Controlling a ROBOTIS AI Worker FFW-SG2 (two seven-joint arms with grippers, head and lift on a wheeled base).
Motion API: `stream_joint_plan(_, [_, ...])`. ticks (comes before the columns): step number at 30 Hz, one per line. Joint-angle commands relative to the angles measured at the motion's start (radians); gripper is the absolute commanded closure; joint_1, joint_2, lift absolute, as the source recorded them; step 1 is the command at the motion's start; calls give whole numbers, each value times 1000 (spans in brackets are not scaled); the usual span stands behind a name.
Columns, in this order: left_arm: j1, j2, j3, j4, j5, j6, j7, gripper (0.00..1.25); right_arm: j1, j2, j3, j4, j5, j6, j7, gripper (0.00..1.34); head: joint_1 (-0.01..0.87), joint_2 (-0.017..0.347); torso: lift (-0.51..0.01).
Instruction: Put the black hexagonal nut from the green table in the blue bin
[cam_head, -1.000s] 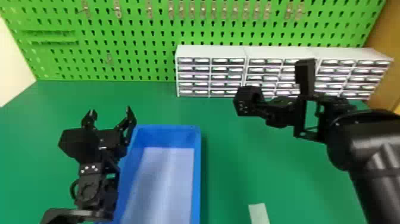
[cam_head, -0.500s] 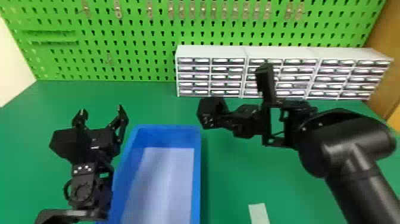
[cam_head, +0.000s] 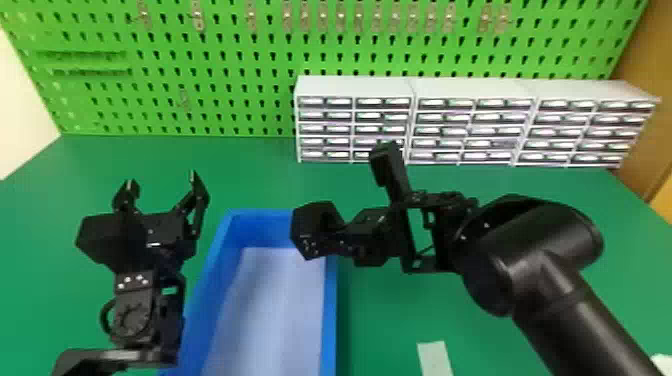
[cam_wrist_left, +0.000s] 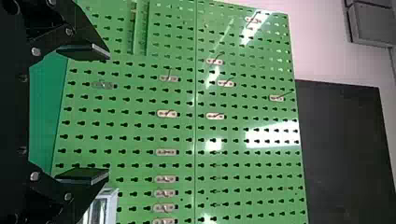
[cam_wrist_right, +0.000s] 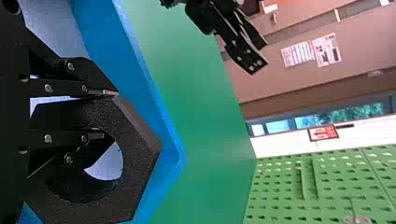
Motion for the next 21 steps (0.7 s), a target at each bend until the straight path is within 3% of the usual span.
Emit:
stream_joint_plan(1, [-2,0,2,0,0,0,2,369,-13,0,47,12,-24,2,-14,1265,657,57,-95])
stream_joint_plan(9, [-2,0,5,0,-2,-2,2,369,-36,-2,130,34,-79,-4,-38,1265,657,57,-95])
stream_joint_plan(17, [-2,0,3,0,-2,0,2,369,-38,-5,148,37,-103,2,-52,1240,657,57,-95])
stream_joint_plan(19, [-2,0,3,0,-2,-2,3,369,-39,-5,148,37,-106,10,-55,1030,657,57,-95])
stream_joint_plan(21, [-2,0,3,0,-2,0,3,369,-41,-5,150,37,-106,11,-55,713,657,57,-95])
